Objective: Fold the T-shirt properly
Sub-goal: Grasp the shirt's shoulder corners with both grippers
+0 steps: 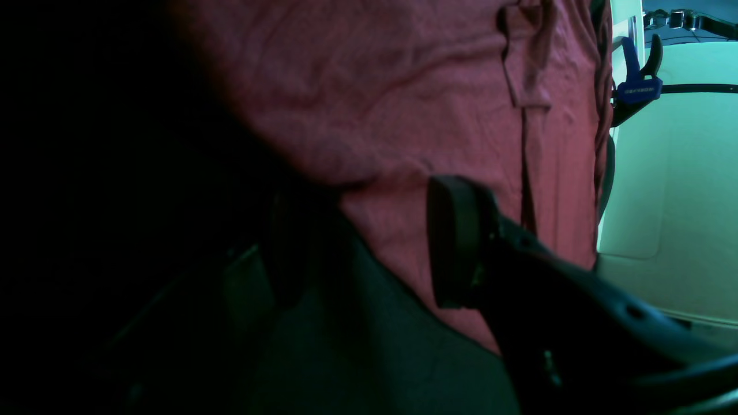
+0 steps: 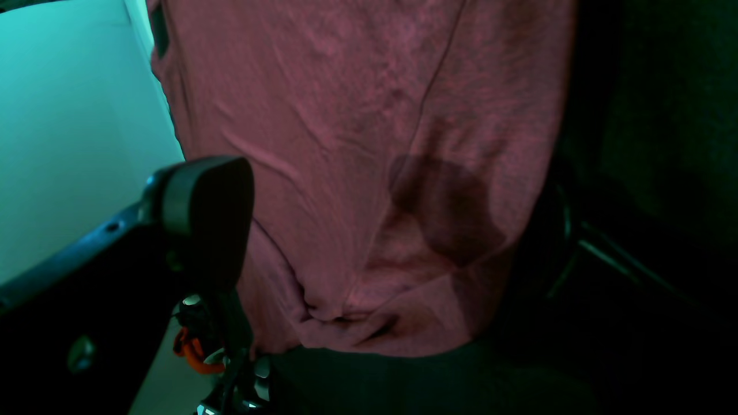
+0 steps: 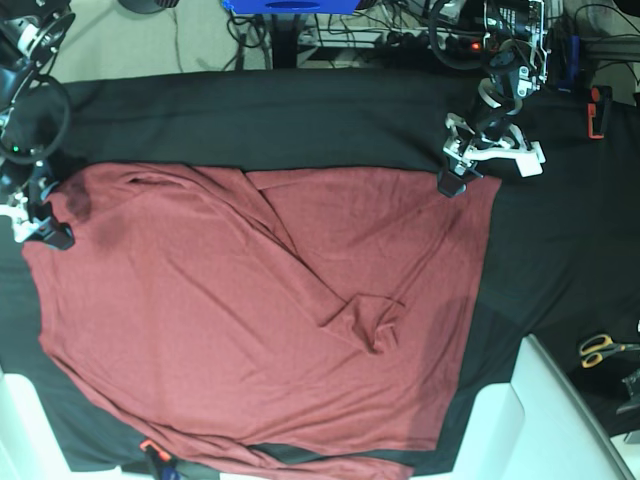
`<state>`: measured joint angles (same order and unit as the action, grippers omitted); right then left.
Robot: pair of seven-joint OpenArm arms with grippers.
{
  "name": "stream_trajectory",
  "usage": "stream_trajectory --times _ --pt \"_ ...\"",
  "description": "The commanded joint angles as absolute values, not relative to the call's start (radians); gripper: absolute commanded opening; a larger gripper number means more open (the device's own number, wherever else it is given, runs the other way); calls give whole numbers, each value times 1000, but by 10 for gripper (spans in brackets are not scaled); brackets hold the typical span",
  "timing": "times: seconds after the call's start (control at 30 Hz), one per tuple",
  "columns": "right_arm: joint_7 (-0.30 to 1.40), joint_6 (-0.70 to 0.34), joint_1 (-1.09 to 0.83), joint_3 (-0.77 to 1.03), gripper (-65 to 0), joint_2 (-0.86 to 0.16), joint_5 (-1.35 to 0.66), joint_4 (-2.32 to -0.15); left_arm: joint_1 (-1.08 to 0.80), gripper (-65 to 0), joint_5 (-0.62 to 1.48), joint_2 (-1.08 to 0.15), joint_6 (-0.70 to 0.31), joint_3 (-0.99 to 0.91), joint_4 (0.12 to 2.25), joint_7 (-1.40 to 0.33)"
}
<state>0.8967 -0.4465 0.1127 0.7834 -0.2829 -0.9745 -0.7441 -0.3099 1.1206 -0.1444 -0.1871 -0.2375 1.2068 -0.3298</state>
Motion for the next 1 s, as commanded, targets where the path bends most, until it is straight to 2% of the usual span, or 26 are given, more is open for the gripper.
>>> stream_trajectory --times 0.0,0.07,0.23,0.47,0.97 --pt "908 -438 117 783 -33 -295 -958 -750 -323 -341 1096 -143 -143 -240 1211 -369" --pt "909 -438 117 783 -39 -295 -958 -751 -337 -341 1096 -143 -140 -242 1225 -369" --pt "911 -440 113 782 -114 -297 -958 -756 -378 -341 1095 -140 -139 -343 1260 -366" --pt "911 -440 114 782 -54 -295 -958 -751 -332 -341 1089 -153 -139 -395 1248 -367" --pt "937 -440 110 783 -56 -295 -958 -757 -269 -341 1064 -142 -139 -394 1248 -367"
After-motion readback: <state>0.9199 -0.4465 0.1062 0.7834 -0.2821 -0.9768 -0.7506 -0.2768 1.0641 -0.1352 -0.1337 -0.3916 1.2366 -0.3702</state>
